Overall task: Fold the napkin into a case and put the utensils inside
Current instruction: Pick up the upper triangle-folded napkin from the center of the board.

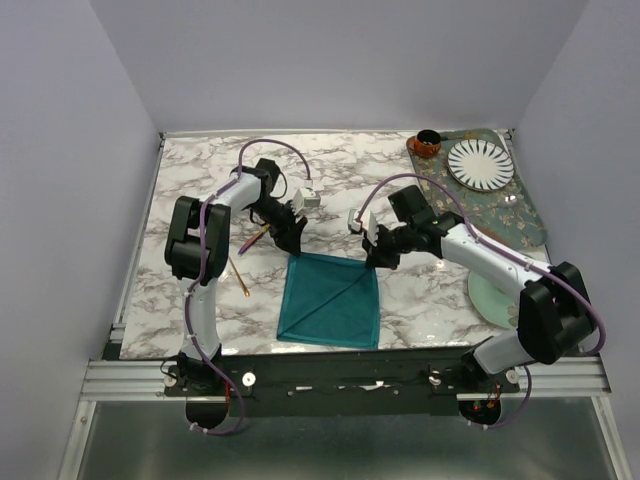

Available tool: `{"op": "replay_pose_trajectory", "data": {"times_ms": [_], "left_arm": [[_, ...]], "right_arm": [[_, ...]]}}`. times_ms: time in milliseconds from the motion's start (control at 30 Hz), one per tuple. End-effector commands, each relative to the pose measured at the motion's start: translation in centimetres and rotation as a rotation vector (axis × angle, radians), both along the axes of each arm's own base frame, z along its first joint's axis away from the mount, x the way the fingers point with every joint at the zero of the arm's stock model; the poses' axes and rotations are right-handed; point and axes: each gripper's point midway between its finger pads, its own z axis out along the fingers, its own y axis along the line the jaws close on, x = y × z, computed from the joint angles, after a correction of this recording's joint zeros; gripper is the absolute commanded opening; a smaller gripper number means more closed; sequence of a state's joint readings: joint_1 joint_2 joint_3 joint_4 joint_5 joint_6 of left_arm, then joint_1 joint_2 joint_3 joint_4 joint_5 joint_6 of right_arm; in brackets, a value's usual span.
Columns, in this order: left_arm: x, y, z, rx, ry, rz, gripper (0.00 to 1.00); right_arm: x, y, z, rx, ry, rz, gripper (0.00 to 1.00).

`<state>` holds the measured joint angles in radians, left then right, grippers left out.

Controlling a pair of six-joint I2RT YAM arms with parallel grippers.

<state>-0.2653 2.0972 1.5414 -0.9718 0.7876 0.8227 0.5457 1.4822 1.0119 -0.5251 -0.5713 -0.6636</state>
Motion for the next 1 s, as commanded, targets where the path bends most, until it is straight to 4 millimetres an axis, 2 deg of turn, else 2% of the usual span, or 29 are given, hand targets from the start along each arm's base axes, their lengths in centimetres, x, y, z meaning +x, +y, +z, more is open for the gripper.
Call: {"op": "replay_pose_trajectory", "data": {"times_ms": [0, 233, 400, 567, 700, 800, 833, 900, 967], "left_arm": [[0.5, -1.0, 0.9, -0.041, -0.047, -0.037, 0.7], [-1.2, -1.4, -0.1, -0.041, -0.006, -0.066, 0.67], [-1.4, -1.2, -0.7, -0.025, 0.006, -0.07, 0.61], [-1.9, -0.8, -1.1, -0.018, 0.018, -0.073, 0.44], [-2.4, -0.8, -0.6, -0.033, 0.014, -0.077, 0.31], [-2.4, -1.2, 0.3, -0.06, 0.007, -0.074, 0.18], [-2.3, -1.3, 0.7, -0.067, -0.001, -0.071, 0.09], [-2.1, -1.5, 1.3, -0.075, -0.006, -0.064, 0.0], [-1.9, -1.7, 2.3, -0.089, -0.022, -0.057, 0.0]], "right_arm": [[-1.0, 0.0, 0.8, 0.027, -0.011, 0.044, 0.01], [-1.1, 0.2, 1.1, 0.035, -0.024, 0.064, 0.01], [-1.6, 0.2, 1.3, 0.038, -0.048, 0.095, 0.01], [-1.9, 0.0, 1.2, 0.03, -0.059, 0.107, 0.01], [-2.0, -0.1, 1.1, 0.028, -0.056, 0.105, 0.01], [-1.9, -0.1, 1.1, 0.026, -0.054, 0.101, 0.01], [-1.8, -0.2, 1.0, 0.021, -0.053, 0.096, 0.01], [-1.7, -0.3, 1.0, 0.013, -0.049, 0.081, 0.01], [-1.3, -0.6, 0.8, -0.005, -0.054, 0.059, 0.01]]}}
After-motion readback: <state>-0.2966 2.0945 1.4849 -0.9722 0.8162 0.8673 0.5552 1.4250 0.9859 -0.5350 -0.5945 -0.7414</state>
